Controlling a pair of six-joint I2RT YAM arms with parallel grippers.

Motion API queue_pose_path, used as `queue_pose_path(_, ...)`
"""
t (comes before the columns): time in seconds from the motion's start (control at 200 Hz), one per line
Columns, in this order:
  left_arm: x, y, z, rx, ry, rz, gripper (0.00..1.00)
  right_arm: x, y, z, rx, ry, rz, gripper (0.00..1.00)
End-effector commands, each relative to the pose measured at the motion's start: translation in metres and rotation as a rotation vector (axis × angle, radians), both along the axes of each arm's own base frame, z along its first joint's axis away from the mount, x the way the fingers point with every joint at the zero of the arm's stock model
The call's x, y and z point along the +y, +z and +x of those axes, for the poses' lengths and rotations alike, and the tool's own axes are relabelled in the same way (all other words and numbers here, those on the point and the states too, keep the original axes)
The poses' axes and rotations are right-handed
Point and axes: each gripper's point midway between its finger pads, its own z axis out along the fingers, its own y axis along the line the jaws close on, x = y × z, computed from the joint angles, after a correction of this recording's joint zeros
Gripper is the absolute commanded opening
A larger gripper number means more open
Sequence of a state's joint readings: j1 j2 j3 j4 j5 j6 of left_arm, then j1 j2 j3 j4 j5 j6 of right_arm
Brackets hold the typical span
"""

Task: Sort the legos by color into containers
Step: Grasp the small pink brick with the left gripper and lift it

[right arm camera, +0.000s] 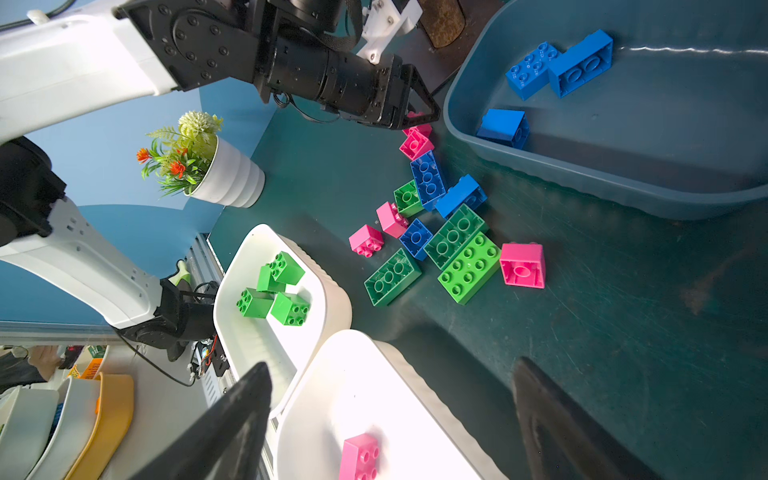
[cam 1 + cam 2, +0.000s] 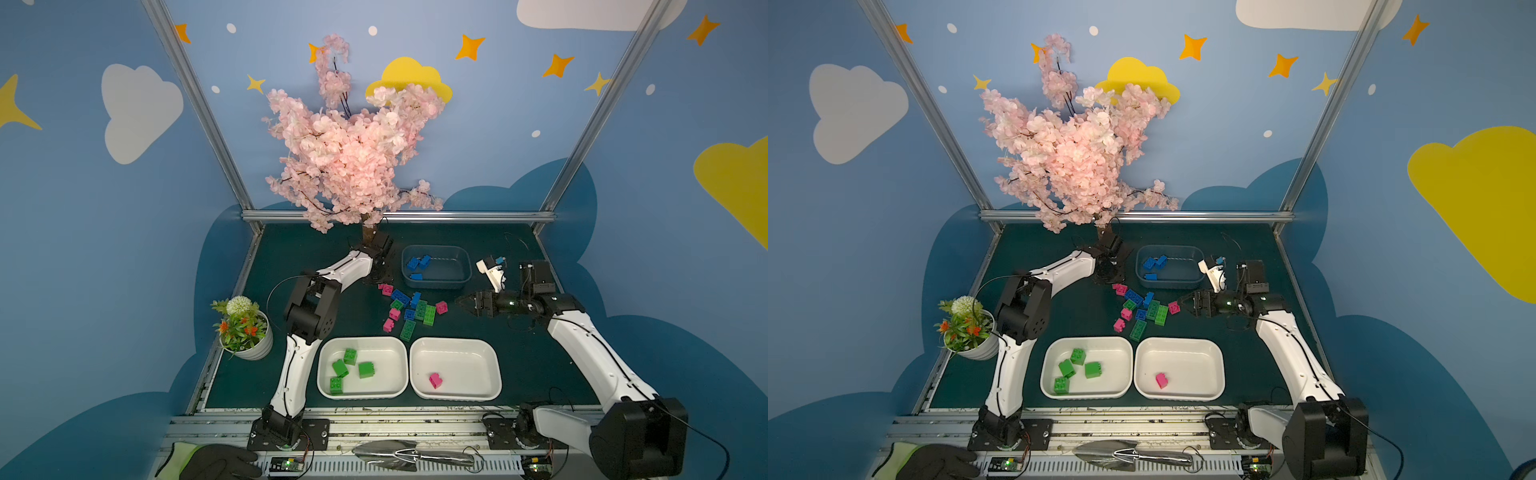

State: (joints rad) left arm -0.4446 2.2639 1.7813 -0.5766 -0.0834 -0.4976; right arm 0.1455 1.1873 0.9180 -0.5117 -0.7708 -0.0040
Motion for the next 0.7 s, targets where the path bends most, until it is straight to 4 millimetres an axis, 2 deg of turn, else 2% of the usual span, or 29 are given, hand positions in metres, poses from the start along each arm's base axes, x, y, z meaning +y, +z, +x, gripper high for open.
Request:
queue_pose_path(0.0, 0.008, -0.005, -0.004, 0.034, -0.021, 0.037, 0.51, 0.001, 0.011, 0.005, -0.033, 0.007, 0.009, 0.89)
queue_pose_path(0.365, 0.022, 0.002, -0.013, 0.048, -0.069, 0.102, 0.48, 0.001, 0.007, 0.004, -0.024, 0.004, 0.019, 0.89)
queue_pose_path(0.696, 0.046, 0.011, -0.021, 0.045, -0.112, 0.177, 0.50, 0.001, 0.006, 0.003, -0.021, 0.003, 0.024, 0.89)
